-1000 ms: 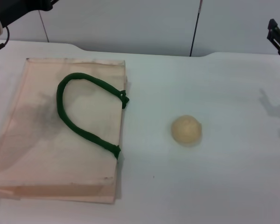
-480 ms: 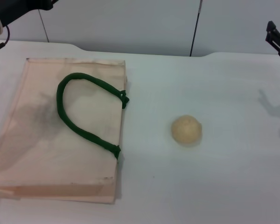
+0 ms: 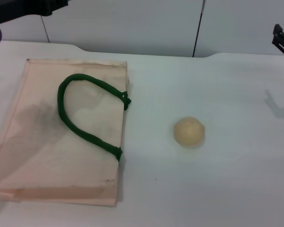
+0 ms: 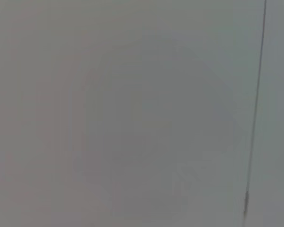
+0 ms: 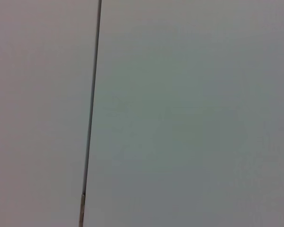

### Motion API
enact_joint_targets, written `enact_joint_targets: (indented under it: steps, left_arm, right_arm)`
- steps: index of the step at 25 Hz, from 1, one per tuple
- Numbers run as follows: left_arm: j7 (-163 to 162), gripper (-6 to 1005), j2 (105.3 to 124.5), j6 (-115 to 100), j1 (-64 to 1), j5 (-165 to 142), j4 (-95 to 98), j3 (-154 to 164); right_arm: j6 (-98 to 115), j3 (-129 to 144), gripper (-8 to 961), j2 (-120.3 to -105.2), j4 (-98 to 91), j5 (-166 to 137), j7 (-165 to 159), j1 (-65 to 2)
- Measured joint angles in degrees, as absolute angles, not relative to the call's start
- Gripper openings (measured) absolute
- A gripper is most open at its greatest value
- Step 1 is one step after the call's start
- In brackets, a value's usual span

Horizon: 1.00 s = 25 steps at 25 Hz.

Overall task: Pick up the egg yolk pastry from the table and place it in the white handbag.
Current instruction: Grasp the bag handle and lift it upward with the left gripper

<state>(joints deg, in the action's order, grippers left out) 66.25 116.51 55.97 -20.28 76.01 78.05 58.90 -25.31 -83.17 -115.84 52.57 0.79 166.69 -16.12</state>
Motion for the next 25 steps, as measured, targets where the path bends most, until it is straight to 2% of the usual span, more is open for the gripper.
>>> enact_joint_targets:
  steps: [10,25]
  left_arm:
    - [46.6,537,116.40,81.4,-26.3,57.9,85.6,44.2]
    - [40.6,537,116.21,87.2,-33.0,36.6,80.4,42.7]
  right_arm:
    - [-25.3,-83.2,840,-115.76,52.1,0.8,166.6,-16.5]
    - [-25.3,-83.2,839,-115.75,51.2,1.0,166.5,-17.0]
